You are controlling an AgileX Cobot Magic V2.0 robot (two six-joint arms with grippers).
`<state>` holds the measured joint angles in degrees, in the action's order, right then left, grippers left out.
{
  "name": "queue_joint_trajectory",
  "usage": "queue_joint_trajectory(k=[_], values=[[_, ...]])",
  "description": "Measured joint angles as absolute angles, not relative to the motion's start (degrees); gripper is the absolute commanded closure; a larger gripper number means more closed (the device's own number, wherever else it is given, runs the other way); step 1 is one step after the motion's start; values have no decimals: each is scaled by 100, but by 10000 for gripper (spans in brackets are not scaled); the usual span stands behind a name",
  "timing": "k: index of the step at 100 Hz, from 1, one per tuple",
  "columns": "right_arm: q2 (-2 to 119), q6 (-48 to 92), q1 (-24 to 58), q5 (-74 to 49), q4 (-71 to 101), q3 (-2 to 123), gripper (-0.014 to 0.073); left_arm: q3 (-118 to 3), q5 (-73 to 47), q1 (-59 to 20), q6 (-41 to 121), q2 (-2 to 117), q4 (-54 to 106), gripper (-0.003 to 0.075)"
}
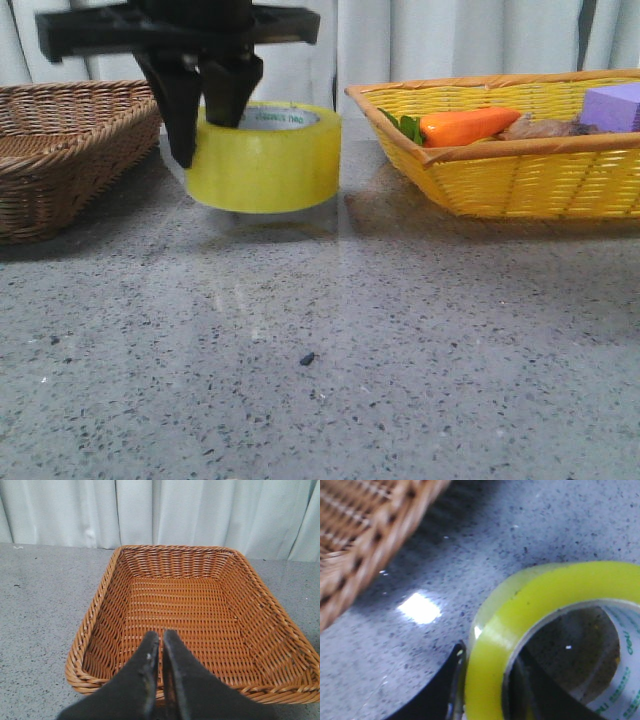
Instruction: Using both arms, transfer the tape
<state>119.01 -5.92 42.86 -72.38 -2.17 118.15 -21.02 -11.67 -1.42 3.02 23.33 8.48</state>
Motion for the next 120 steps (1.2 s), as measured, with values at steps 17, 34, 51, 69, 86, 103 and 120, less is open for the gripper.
queue_joint_trajectory(k=[17, 34, 51, 69, 86, 103, 120], values=[[11957, -592, 4286, -7227, -301, 11815, 344, -2102, -1167, -142, 302, 2333, 848, 741], [11957, -592, 4286, -7173, -311, 11820, 251, -2114, -1180, -142, 302, 2333, 852, 738], [11874, -592, 4286, -7165, -377, 11820, 251, -2296, -1360, -170, 302, 2337, 990, 576], [11281, -592, 4286, -7165, -829, 11820, 251, -2857, -1592, -639, 302, 2536, 1071, 305], [10351, -592, 4286, -7175, -1313, 11820, 253, -3576, -1805, -1338, 302, 3211, 1114, 323], [9449, -604, 4286, -7234, -1505, 11842, 253, -4349, -1956, -2149, 302, 4255, 1162, 323], [8715, -604, 4286, -7281, -1600, 11869, 253, -5262, -2363, -3074, 382, 5504, 1162, 323]])
